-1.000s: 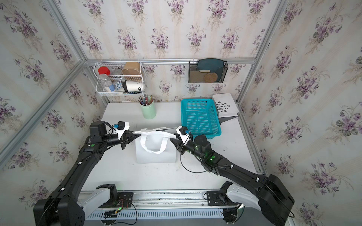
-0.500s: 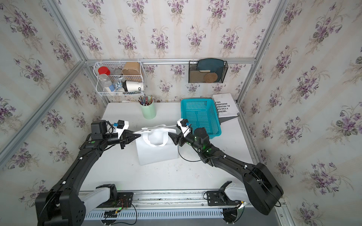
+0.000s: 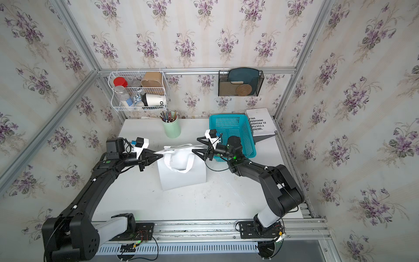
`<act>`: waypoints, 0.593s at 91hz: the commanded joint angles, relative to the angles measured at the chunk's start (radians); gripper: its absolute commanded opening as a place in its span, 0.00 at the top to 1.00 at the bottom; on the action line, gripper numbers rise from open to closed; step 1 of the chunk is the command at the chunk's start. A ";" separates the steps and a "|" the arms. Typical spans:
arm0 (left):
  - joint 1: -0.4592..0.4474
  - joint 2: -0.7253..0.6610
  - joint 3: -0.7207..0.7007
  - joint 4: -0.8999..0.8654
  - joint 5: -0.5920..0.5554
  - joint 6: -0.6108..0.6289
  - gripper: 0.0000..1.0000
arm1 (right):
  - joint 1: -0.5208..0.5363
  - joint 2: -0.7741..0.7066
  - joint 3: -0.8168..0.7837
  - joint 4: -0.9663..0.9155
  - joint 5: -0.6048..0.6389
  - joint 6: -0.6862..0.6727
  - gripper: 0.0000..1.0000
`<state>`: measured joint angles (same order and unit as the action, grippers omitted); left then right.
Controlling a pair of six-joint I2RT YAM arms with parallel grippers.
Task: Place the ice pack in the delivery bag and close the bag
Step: Adjust the delivery bag at the center of the board.
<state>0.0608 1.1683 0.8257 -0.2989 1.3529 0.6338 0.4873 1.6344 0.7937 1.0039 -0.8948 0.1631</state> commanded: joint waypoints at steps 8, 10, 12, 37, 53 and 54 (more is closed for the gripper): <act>0.003 0.008 0.021 -0.009 0.060 0.023 1.00 | -0.002 0.071 0.028 0.173 -0.114 0.135 0.30; 0.003 0.010 0.024 -0.009 0.059 0.023 1.00 | -0.002 0.073 0.025 0.174 -0.109 0.135 0.30; 0.004 0.011 0.025 -0.009 0.058 0.022 1.00 | -0.002 0.076 0.024 0.174 -0.101 0.135 0.30; 0.006 0.038 0.044 -0.011 0.060 0.023 1.00 | -0.005 0.123 0.023 0.257 -0.092 0.207 0.59; 0.007 0.044 0.052 -0.012 0.055 0.023 1.00 | -0.008 0.131 0.029 0.300 -0.105 0.227 0.73; 0.008 0.045 0.052 -0.012 0.053 0.022 1.00 | -0.008 0.131 0.029 0.300 -0.105 0.227 0.74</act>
<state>0.0654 1.2121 0.8673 -0.3252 1.3537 0.6384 0.4839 1.7638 0.8150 1.2411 -1.0058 0.3595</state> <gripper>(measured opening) 0.069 0.296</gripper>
